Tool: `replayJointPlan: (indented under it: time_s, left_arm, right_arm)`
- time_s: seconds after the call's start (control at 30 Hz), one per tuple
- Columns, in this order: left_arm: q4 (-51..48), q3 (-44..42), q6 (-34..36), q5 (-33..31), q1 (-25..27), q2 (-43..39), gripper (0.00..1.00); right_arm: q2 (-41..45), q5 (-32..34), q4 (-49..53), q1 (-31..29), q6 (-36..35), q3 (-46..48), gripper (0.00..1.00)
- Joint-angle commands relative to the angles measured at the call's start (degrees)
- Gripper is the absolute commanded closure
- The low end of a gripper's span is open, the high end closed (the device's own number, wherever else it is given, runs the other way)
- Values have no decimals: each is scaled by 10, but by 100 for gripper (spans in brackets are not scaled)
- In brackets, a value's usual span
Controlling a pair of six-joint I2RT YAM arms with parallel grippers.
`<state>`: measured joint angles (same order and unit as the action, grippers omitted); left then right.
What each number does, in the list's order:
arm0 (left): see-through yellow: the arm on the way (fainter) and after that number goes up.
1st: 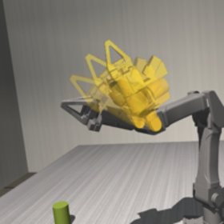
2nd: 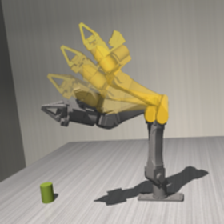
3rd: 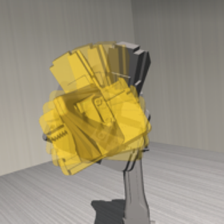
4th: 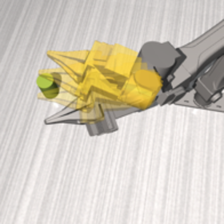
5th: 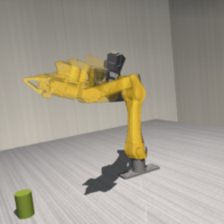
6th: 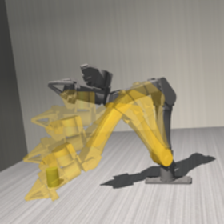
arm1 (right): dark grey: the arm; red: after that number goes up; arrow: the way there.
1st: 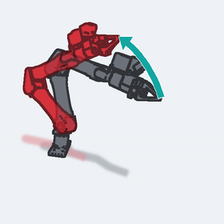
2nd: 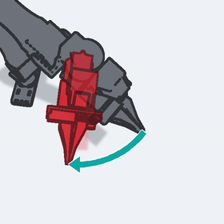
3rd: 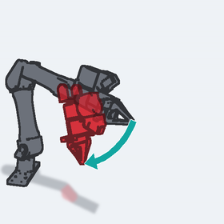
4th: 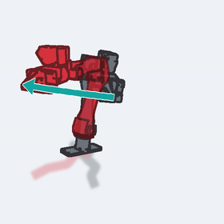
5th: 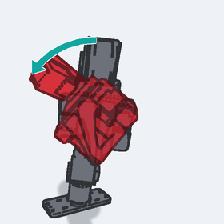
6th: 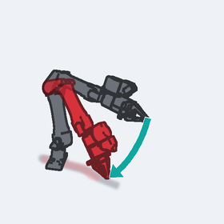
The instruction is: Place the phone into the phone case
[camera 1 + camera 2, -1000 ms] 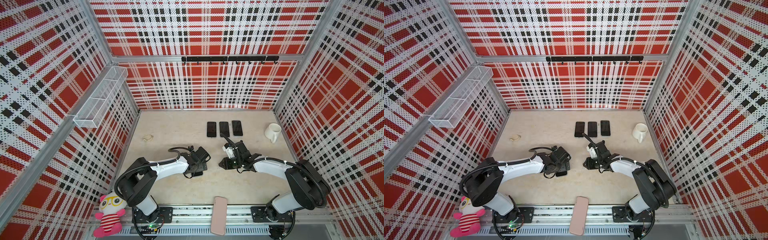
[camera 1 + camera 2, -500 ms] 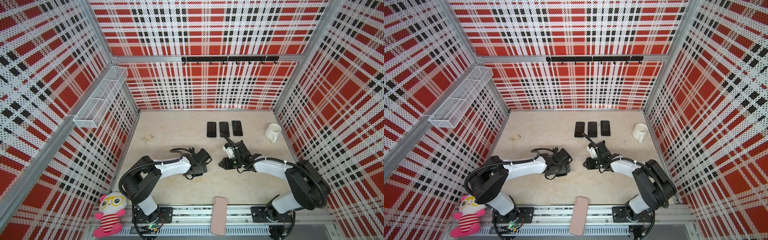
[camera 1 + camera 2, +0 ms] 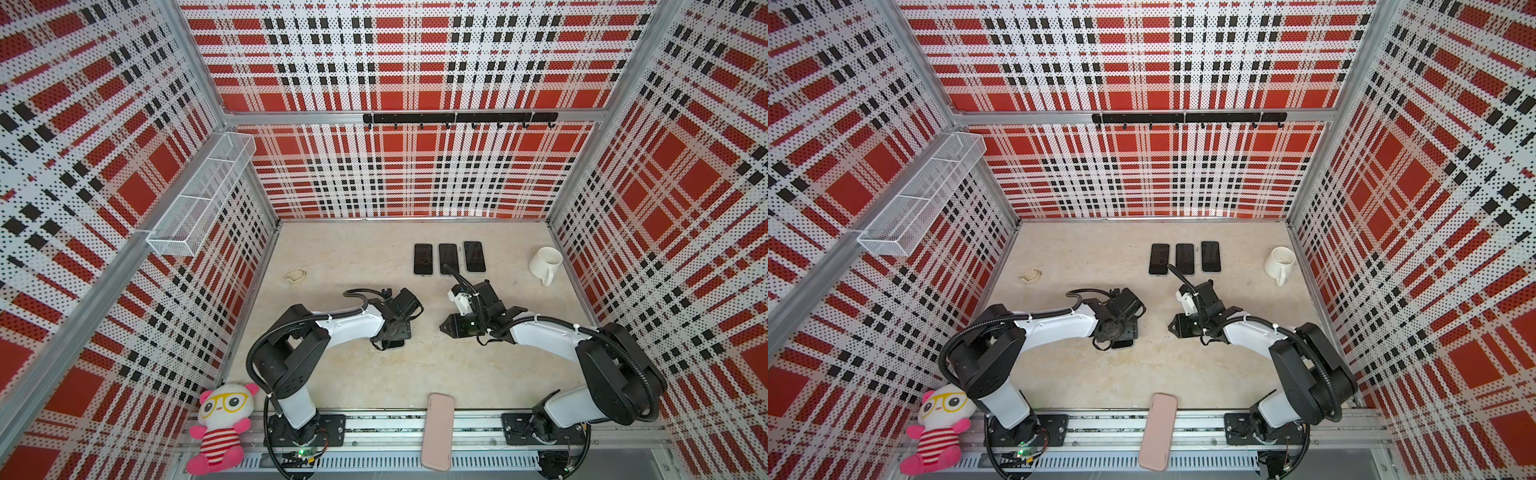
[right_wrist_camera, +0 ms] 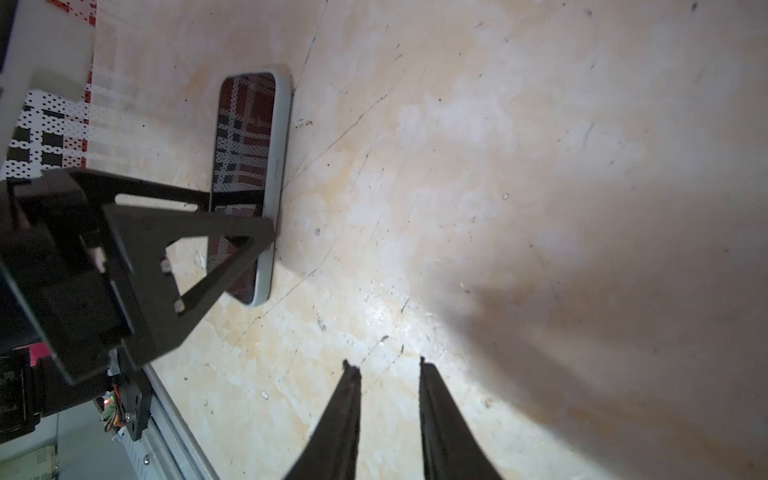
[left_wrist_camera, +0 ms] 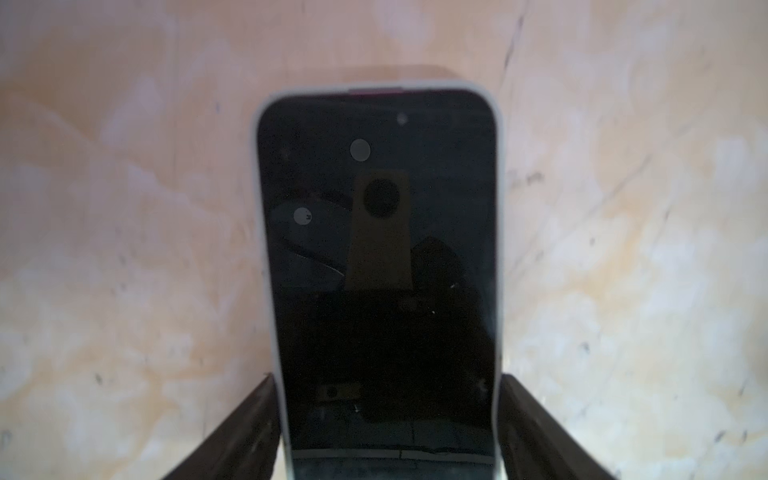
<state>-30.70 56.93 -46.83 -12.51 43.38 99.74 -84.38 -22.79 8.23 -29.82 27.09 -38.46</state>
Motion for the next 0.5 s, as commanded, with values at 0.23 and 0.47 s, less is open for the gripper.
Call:
replayJointPlan:
  time_s: [0.23,0.47]
  left_arm:
    - [46,226,227,1,-119,167,31]
    - [26,447,277,54,-153,332,33]
  right_arm:
    - [53,29,45,5,-11,2,72]
    - [101,51,75,10,-11,25,71]
